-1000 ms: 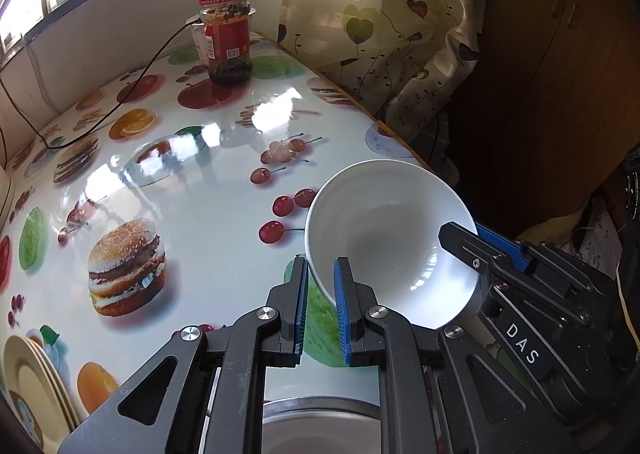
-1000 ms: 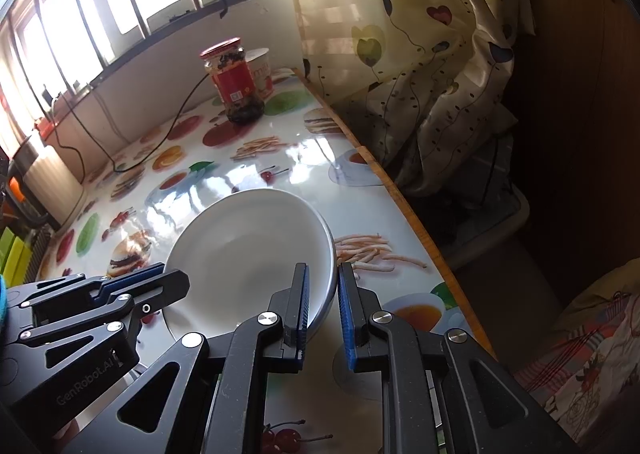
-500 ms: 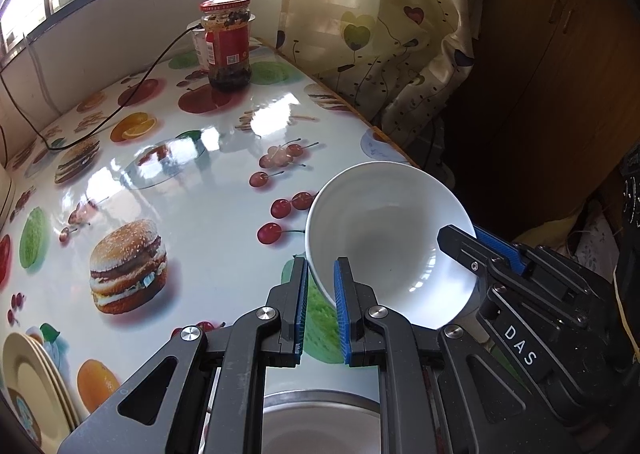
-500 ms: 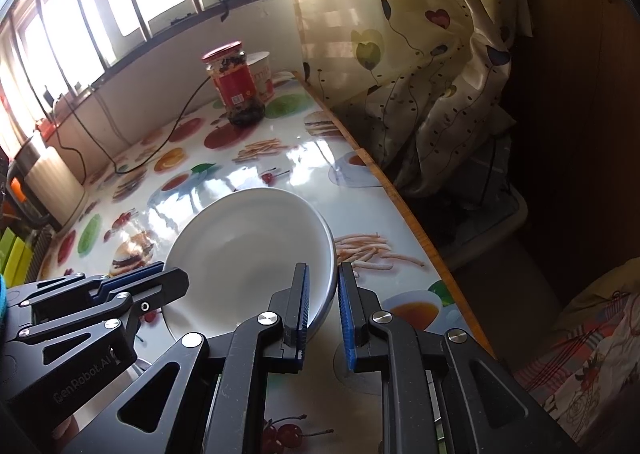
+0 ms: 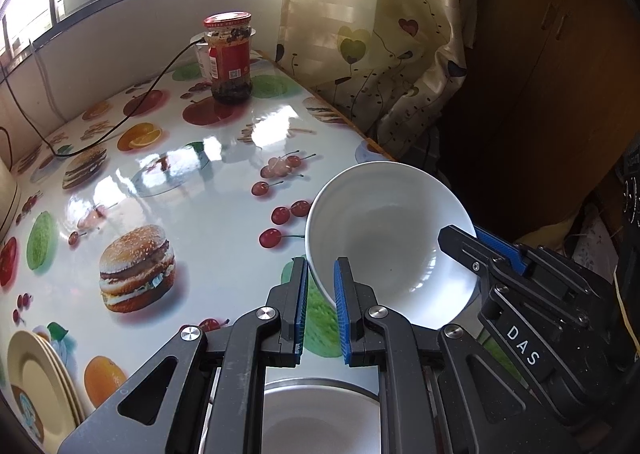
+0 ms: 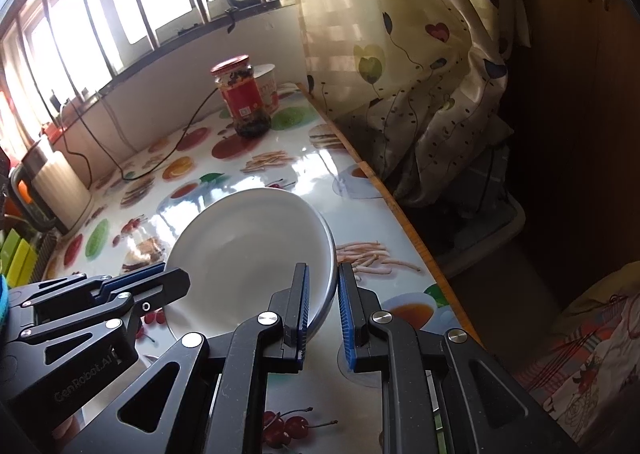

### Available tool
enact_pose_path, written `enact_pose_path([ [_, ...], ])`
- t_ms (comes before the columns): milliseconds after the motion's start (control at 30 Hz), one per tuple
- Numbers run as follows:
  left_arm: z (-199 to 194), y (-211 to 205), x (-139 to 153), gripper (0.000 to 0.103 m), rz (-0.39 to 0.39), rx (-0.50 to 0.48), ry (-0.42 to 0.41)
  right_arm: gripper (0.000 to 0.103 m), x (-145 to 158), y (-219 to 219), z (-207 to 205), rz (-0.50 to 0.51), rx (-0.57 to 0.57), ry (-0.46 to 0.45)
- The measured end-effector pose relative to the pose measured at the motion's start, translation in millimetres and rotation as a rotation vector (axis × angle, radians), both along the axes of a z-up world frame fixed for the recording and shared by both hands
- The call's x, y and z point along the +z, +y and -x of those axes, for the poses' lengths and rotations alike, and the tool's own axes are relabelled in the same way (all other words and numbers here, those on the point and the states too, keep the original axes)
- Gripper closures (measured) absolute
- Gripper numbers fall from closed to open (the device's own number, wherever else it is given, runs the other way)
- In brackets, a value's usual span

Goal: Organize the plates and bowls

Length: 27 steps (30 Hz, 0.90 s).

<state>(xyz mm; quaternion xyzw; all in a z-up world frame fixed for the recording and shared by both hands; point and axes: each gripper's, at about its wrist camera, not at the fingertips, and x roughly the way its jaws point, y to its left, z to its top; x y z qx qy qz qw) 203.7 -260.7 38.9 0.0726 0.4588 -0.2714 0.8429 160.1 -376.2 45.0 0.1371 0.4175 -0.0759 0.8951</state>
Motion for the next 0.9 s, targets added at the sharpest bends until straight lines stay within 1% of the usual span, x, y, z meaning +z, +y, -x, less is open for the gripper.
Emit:
enact_pose_path([
  [900, 35.2, 34.0, 28.6, 0.089, 0.065, 0.024, -0.040, 0.088, 39.2, 32.2, 36.0, 0.043, 0.029, -0.055],
])
